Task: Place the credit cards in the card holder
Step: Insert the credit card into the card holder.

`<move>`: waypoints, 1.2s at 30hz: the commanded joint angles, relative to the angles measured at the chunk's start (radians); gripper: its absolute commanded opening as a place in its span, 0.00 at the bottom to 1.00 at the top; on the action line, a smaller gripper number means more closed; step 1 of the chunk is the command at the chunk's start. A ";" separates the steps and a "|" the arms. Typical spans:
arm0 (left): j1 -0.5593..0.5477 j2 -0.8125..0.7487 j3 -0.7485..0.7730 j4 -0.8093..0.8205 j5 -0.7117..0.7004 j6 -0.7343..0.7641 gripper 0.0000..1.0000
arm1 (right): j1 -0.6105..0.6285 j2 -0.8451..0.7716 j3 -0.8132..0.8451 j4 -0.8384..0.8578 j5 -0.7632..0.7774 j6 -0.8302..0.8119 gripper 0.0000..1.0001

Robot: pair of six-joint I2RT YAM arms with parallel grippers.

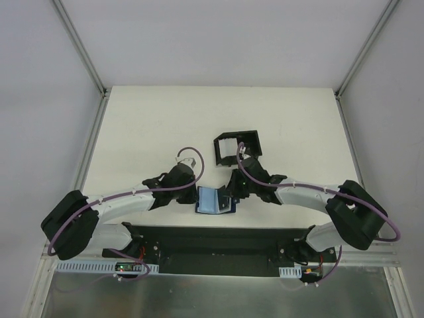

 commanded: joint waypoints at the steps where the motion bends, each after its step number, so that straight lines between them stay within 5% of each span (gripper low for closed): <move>1: -0.006 0.041 -0.033 0.016 -0.058 -0.002 0.00 | 0.002 0.002 -0.040 0.174 -0.022 0.049 0.00; 36: -0.004 0.093 -0.096 0.046 -0.084 -0.100 0.00 | 0.012 0.171 -0.270 0.657 -0.034 0.267 0.00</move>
